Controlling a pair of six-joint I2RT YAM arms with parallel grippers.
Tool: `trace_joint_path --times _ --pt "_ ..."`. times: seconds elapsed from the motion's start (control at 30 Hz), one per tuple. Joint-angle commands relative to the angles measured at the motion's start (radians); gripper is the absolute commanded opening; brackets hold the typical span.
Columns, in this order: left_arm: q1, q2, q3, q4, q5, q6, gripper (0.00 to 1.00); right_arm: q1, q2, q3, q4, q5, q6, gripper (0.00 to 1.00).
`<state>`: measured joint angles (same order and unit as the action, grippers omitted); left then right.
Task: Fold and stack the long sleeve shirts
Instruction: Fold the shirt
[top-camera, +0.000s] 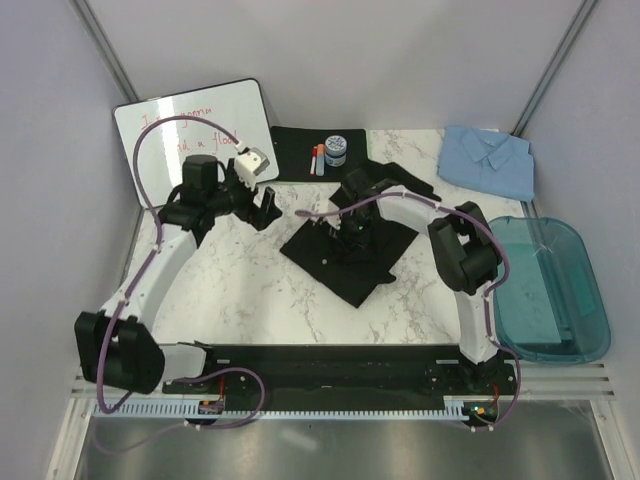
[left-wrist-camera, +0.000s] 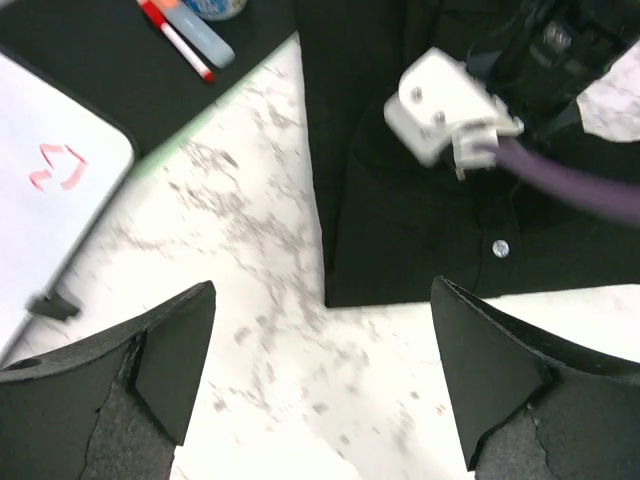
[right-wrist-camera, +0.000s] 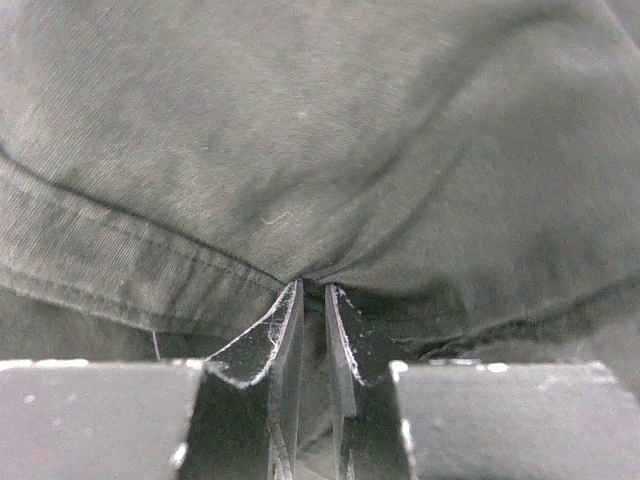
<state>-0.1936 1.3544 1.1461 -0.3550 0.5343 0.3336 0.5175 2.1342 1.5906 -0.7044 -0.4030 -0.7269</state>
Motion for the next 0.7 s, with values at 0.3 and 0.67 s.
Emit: trace_joint_path --times 0.3,0.67 --pt "0.002 -0.307 -0.166 -0.148 -0.074 -0.191 0.98 0.294 -0.226 -0.249 -0.315 0.087 -0.415 0.19" --pt "-0.007 -0.104 -0.255 -0.029 0.231 -0.323 0.81 -0.020 -0.186 -0.024 -0.382 -0.172 0.015 0.27"
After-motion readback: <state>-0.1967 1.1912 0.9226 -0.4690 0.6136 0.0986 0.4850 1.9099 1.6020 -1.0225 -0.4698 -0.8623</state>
